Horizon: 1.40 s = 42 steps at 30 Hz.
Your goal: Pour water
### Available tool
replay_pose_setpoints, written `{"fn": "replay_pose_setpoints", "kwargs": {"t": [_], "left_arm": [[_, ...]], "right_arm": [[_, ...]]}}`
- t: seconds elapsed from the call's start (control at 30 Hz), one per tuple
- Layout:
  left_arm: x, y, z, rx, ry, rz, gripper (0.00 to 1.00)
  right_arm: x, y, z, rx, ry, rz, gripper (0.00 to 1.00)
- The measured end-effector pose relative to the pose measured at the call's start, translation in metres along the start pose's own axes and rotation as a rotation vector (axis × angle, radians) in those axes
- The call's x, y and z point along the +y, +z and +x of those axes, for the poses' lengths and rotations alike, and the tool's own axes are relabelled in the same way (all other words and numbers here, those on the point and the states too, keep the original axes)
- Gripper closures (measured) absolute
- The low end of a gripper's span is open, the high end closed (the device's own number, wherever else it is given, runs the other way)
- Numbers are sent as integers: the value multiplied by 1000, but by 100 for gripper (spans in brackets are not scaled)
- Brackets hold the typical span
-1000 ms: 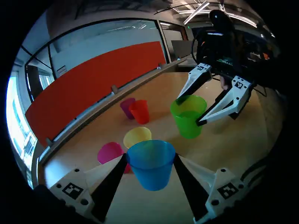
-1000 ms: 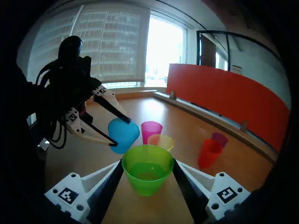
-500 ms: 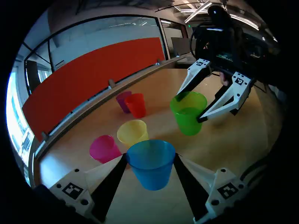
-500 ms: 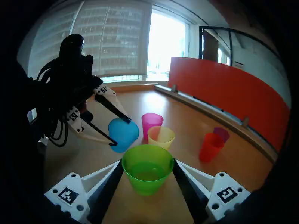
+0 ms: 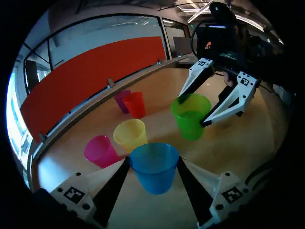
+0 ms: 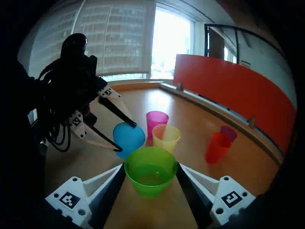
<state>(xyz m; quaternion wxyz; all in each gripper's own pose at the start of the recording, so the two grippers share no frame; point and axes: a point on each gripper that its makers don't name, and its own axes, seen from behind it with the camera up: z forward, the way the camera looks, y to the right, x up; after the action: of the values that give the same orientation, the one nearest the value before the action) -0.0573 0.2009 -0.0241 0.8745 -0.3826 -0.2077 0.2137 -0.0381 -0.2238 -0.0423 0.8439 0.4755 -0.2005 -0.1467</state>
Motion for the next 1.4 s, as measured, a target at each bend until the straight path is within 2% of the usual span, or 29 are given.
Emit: {"fn": "replay_pose_setpoints", "kwargs": {"t": [0.27, 0.57, 0.87, 1.17, 1.4], "left_arm": [[-1, 1, -5, 11, -28, -1, 11], [3, 1, -10, 8, -19, -5, 11], [0, -2, -12, 11, -30, -4, 11], [0, -8, -17, 6, -10, 5, 11], [-2, -11, -28, -10, -24, 15, 11]], "right_arm": [[1, 3, -3, -6, 7, 0, 6], [0, 6, -14, -30, 7, 6, 6], [-1, 8, -23, -49, 10, 6, 6], [-3, 11, -34, -76, 15, 9, 6], [-5, 12, -38, -82, 25, 11, 7]]}}
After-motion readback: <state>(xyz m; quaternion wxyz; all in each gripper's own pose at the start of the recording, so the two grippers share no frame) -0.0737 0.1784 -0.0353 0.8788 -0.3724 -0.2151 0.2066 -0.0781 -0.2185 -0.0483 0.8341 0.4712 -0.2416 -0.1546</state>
